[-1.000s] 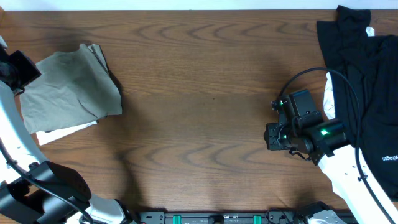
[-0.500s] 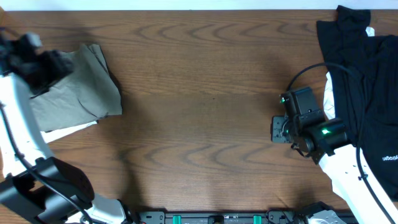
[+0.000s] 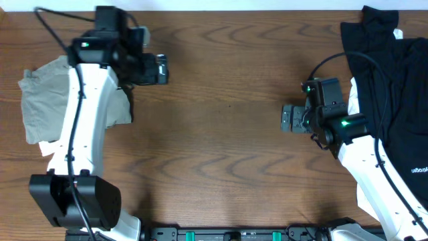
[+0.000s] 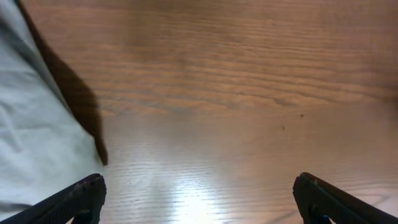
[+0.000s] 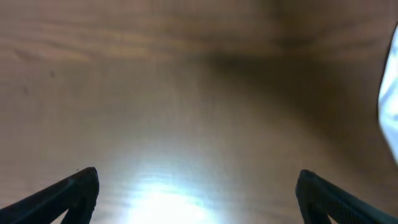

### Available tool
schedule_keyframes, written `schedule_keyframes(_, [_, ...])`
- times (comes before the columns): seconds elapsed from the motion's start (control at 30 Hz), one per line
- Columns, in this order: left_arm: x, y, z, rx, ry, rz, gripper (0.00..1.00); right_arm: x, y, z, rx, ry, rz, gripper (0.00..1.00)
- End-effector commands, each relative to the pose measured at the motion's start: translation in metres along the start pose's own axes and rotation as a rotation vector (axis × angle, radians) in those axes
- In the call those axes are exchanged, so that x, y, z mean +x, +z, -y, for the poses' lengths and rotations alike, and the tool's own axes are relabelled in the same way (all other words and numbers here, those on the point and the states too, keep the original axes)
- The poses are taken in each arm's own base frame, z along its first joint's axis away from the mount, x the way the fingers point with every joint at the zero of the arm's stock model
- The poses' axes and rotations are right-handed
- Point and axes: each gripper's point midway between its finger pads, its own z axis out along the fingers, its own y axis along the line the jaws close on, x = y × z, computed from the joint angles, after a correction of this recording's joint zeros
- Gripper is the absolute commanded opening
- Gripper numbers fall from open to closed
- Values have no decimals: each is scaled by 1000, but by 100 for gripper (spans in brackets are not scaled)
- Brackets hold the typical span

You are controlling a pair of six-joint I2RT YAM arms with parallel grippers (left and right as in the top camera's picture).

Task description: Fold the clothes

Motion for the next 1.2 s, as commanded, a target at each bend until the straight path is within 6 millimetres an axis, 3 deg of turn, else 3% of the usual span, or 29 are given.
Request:
schedule_keyframes(0.0, [1, 1, -6, -57, 14, -1, 98, -14, -3, 2, 5, -34, 52, 99])
schedule_keyframes(0.1, [11, -5, -7, -59, 8, -34, 98, -9, -7, -1, -12, -25, 33, 99])
schedule_keyframes(0.23, [19, -24, -3, -54, 13, -23, 98, 8, -23, 6, 5, 109, -12, 99])
schedule_keyframes(0.47, [21, -108, 16, -32, 58, 210, 98, 6, -94, 18, 23, 130, 165, 99])
schedule_keyframes(0.6, [41, -154, 27, -11, 100, 373, 98, 11, -139, 21, 8, 99, 313, 99])
schedule_keyframes(0.7, [65, -176, 31, 9, 104, 494, 98, 23, -160, 18, -33, 37, 395, 99])
schedule_keyframes(0.8, [95, -180, 27, 16, 106, 573, 98, 42, -164, 19, -68, 19, 420, 99])
schedule_keyframes(0.93, [133, -164, 16, -3, 103, 596, 98, 61, -157, 22, -83, 16, 412, 99])
schedule_keyframes(1.17, [160, -137, 9, -10, 95, 530, 98, 67, -152, 21, -92, 9, 393, 99])
